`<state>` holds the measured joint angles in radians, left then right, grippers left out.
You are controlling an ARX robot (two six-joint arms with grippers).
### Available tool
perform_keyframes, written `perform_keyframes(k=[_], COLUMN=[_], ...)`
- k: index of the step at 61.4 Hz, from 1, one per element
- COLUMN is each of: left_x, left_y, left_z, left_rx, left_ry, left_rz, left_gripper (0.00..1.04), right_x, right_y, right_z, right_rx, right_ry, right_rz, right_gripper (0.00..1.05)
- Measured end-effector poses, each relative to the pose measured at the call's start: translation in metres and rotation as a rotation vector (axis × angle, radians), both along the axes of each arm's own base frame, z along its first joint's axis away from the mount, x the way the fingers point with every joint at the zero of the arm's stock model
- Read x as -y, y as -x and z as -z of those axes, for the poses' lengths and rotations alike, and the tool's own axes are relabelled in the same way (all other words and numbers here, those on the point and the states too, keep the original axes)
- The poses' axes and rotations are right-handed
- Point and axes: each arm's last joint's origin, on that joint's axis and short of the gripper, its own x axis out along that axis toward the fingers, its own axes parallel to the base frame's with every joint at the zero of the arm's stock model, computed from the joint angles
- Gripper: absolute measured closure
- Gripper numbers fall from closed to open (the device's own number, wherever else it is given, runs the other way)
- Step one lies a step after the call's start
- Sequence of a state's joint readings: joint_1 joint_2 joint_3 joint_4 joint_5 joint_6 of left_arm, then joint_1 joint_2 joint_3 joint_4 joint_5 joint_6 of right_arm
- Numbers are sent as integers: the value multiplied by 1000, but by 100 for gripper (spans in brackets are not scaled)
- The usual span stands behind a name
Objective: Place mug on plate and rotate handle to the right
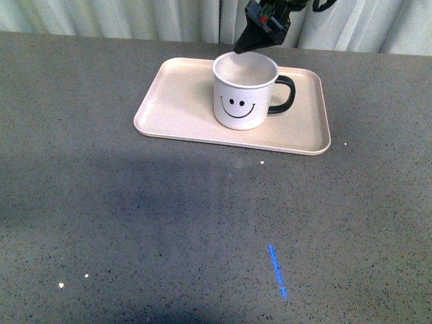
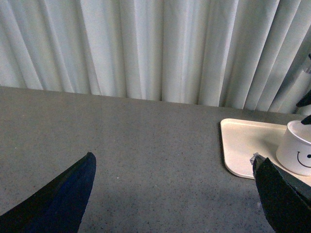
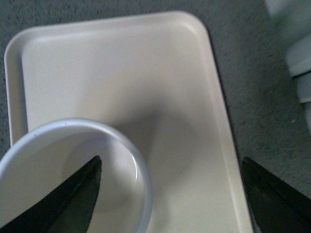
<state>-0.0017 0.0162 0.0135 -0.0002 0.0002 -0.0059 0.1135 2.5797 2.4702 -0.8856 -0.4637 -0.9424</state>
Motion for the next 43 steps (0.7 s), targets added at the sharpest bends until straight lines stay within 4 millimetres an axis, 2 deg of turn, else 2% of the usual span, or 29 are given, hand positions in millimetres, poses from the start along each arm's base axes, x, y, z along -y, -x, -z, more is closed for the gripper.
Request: perform_keyframes(k=[5,9,13,18,21,25,31,36,43], left_x=[0,0,0,0,0,0,0,0,0], left_y=[0,0,0,0,0,0,0,0,0], left_z=[0,0,0,0,0,0,0,0,0], left_rx=[0,0,0,0,0,0,0,0,0], left_ry=[0,0,0,0,0,0,0,0,-1], left_rz=[0,0,0,0,0,1,0,0,0], left_gripper=[9,9,9,9,9,9,9,9,9], right_x=[2,6,9,12,12,14,26,36,47], right_y=[7,17,37,54,58,67,96,132,176], right_z=[-15,-33,-54,-67,-74,-65,-40,-28,-25], right_rx=[42,95,137,141,157,418,596,666,710], right_ry=[-70,-123,-187,-209,-208,-150,-357,-529,-637], right_rz=[-5,-6,-23,-24,12,445,804,888,914], right_gripper=[8,9,9,9,10,25,41,55,74])
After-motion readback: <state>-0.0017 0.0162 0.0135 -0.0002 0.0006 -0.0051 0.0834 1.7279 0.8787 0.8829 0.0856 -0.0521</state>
